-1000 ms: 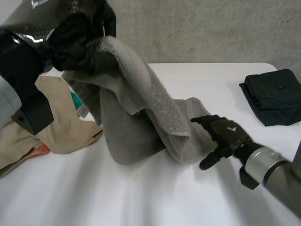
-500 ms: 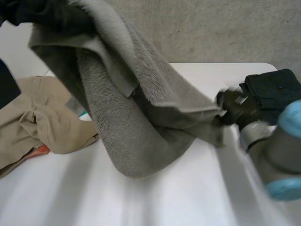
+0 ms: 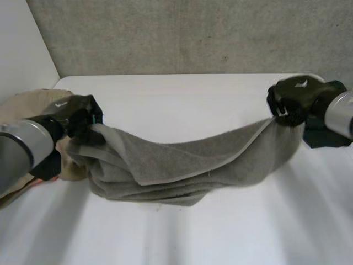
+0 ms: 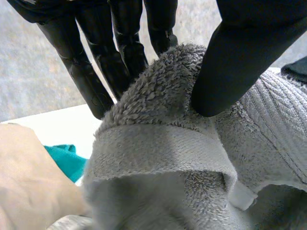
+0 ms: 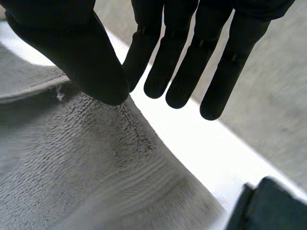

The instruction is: Fold the laundry.

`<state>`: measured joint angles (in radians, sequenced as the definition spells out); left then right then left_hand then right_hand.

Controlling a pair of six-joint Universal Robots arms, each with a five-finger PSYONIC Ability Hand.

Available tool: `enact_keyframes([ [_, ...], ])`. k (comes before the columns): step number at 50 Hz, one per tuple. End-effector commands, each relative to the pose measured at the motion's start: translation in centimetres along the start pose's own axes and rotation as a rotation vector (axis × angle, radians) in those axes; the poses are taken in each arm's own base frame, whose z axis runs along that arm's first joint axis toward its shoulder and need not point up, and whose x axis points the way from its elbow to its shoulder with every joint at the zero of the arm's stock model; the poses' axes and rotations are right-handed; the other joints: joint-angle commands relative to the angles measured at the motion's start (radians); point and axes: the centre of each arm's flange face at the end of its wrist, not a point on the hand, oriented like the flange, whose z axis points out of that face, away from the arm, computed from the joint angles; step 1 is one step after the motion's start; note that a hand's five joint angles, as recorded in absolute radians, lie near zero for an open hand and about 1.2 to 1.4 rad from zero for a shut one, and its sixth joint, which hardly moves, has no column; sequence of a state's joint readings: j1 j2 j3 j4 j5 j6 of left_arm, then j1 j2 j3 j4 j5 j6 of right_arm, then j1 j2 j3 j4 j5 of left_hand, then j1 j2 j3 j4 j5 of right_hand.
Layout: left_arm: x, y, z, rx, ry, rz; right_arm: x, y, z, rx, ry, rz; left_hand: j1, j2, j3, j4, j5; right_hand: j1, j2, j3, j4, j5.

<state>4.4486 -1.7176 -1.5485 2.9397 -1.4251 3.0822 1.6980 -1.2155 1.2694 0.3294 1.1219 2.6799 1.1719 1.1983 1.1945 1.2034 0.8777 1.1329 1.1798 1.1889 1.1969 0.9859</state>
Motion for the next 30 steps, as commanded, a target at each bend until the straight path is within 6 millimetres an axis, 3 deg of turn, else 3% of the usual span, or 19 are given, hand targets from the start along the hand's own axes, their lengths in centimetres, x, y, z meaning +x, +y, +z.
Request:
enact_keyframes([
  [1,-1.1,3.2,4.5,-0.073,-0.077,0.016,-3.6,7.0,4.8,-0.128,-0.100,0.072,0.224,0.198,0.202,0.193,0.344,0.263,0.217,0.207,0.199,0.236],
  [4,-1.4,3.8,4.9,-0.095,-0.108,0.024,-3.1,7.4,5.5,-0.117,-0.057,0.105,0.224,0.198,0.202,0.193,0.344,0.263,0.217,0.207,0.199,0.236],
  [5,-1.5,3.8,4.9,-0.097,-0.116,0.029,-2.6,7.2,5.5,-0.111,-0.030,0.117,0.224,0.198,0.202,0.193,0.344,0.022,-0.025,-0.034,-0.042,-0.006],
  [9,-1.4,3.6,4.7,-0.084,-0.112,0.044,-1.5,5.9,5.0,-0.106,0.019,0.130,0.196,0.169,0.173,0.164,0.315,-0.511,-0.558,-0.567,-0.575,-0.538],
  [13,-0.9,3.2,3.7,-0.056,-0.088,0.111,1.2,3.7,2.9,-0.131,0.101,0.125,-0.715,-0.742,-0.738,-0.747,-0.596,-0.810,-0.857,-0.866,-0.874,-0.838],
  [16,-0.5,3.0,2.5,-0.032,-0.076,0.204,2.3,3.0,1.9,-0.150,0.133,0.088,-0.893,-0.920,-0.916,-0.925,-0.774,-0.853,-0.899,-0.909,-0.916,-0.880],
  [21,0.9,3.0,0.5,0.013,-0.045,0.324,2.6,3.3,1.7,-0.176,0.129,-0.041,-0.938,-0.964,-0.961,-0.969,-0.818,-0.876,-0.923,-0.932,-0.940,-0.904],
  [26,2.7,4.6,-1.4,0.053,0.007,0.498,2.1,4.4,2.9,-0.188,0.096,-0.145,-0.938,-0.964,-0.961,-0.969,-0.818,-0.856,-0.903,-0.912,-0.920,-0.883],
  [30,3.7,6.1,-1.9,0.070,0.039,0.601,1.7,5.6,4.5,-0.173,0.082,-0.184,-0.935,-0.961,-0.958,-0.967,-0.815,-0.823,-0.870,-0.879,-0.887,-0.851],
])
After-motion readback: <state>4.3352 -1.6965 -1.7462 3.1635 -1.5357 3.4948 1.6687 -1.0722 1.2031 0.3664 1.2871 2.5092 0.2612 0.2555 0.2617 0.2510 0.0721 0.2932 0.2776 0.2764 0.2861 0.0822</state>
